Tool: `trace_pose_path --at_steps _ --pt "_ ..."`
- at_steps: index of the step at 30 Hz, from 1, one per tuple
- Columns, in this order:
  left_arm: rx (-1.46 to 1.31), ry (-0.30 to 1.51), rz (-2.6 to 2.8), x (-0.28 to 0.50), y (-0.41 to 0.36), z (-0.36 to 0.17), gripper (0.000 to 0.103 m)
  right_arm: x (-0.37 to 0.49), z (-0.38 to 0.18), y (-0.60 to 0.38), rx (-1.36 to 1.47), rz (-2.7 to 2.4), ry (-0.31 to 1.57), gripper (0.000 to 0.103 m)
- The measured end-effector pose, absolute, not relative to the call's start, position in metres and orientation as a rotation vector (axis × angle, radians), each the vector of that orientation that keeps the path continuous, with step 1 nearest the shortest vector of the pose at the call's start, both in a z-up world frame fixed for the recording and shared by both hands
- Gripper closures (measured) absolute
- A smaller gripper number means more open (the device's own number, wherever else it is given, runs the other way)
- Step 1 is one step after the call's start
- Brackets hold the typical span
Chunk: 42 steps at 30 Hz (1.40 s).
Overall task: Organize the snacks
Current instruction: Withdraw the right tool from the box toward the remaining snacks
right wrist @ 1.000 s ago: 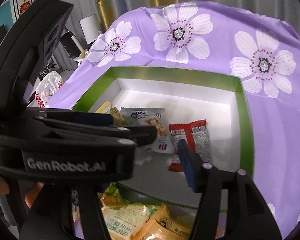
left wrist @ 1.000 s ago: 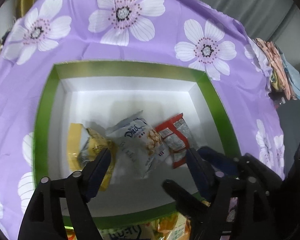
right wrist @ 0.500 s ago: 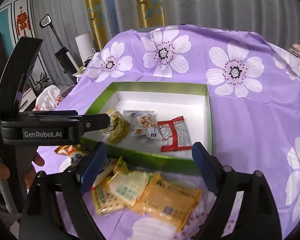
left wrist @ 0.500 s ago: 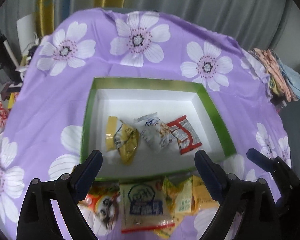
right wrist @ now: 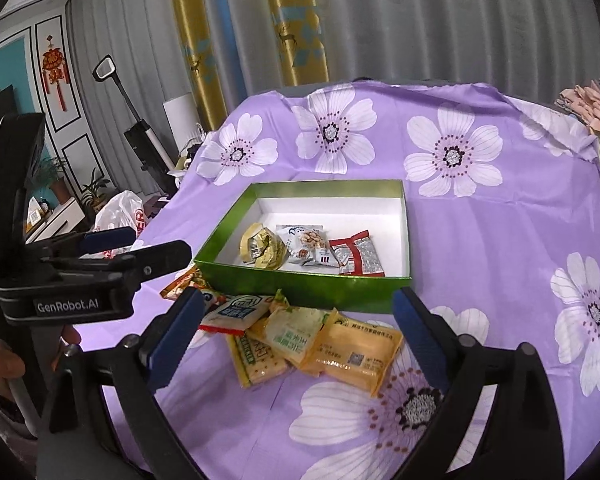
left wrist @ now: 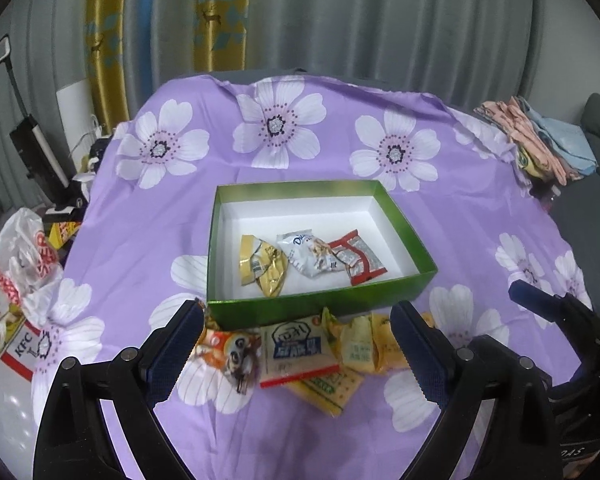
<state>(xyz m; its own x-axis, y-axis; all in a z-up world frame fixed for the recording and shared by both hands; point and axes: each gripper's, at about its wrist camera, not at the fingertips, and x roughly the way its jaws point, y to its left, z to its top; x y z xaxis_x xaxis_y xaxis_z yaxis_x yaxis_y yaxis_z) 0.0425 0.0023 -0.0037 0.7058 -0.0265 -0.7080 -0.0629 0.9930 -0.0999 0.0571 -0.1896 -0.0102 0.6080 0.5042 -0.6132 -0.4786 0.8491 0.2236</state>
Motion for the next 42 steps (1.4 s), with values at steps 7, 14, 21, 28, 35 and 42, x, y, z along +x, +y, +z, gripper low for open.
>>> trace_pose_path --at_steps 7,14,21,28,35,42 --pt "-0.142 0.784 0.037 0.021 0.004 -0.002 0.009 0.038 -0.005 -0.192 0.047 0.573 0.712 0.007" --pt "-0.172 0.792 0.005 0.010 0.000 -0.003 0.009 0.029 -0.007 -0.197 0.051 0.566 0.719 0.006" --pt "-0.269 0.846 -0.073 0.002 0.004 -0.024 0.009 0.027 -0.027 -0.206 0.062 0.550 0.777 0.007" --pt "-0.282 0.915 -0.122 0.000 -0.001 -0.051 0.009 0.028 -0.052 -0.214 0.072 0.524 0.843 0.007" --pt "-0.291 0.937 -0.232 -0.006 -0.016 -0.068 0.009 0.033 -0.071 -0.217 0.053 0.506 0.886 0.007" --pt "-0.322 0.928 -0.372 0.000 -0.034 -0.069 0.009 0.038 -0.087 -0.219 0.024 0.492 0.904 0.009"
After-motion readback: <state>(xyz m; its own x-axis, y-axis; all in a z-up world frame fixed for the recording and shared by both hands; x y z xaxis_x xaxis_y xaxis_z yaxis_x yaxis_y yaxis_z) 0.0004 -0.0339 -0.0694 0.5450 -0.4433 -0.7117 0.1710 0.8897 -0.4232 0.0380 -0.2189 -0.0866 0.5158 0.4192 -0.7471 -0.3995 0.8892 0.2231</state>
